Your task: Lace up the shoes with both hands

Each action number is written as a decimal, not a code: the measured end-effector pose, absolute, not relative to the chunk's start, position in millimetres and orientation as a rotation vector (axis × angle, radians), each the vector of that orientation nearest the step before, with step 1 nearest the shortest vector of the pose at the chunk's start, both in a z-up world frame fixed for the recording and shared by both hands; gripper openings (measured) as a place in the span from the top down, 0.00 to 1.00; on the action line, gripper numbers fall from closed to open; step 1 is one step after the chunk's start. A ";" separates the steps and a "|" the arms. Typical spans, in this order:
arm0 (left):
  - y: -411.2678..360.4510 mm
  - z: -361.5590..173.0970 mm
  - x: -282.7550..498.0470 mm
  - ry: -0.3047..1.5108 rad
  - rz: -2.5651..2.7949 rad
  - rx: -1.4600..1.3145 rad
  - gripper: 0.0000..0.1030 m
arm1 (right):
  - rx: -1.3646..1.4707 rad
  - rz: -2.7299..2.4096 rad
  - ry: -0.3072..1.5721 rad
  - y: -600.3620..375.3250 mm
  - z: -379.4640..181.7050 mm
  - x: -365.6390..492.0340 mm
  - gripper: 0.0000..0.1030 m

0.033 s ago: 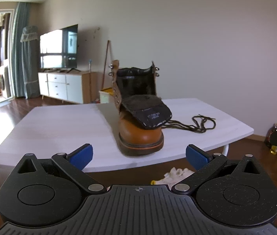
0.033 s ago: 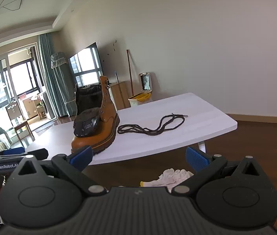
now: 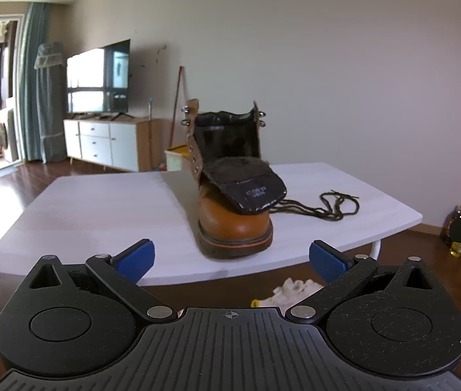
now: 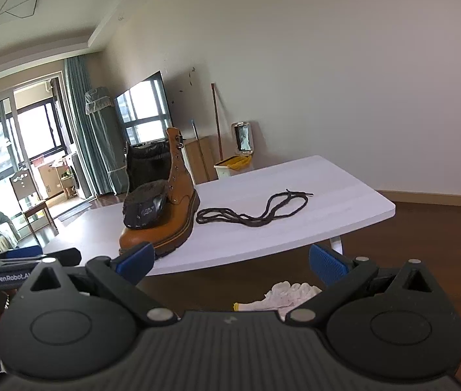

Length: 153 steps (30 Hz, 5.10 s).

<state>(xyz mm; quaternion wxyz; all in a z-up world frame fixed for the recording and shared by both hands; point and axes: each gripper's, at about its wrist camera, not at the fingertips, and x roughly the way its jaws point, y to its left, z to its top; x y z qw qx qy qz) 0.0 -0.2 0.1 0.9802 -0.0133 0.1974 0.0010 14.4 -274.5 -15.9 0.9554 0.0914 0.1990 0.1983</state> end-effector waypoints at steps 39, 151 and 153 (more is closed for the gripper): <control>6.6 -1.6 -2.8 0.384 0.017 -0.058 0.00 | 0.132 0.441 0.413 -259.9 -11.3 17.7 0.01; 29.1 20.4 181.5 0.306 -0.084 0.338 0.00 | 0.028 0.471 0.503 -236.4 -55.3 225.0 0.01; 24.7 12.9 172.2 0.343 -0.126 0.310 0.00 | 0.007 0.477 0.543 -242.4 -64.1 223.7 0.01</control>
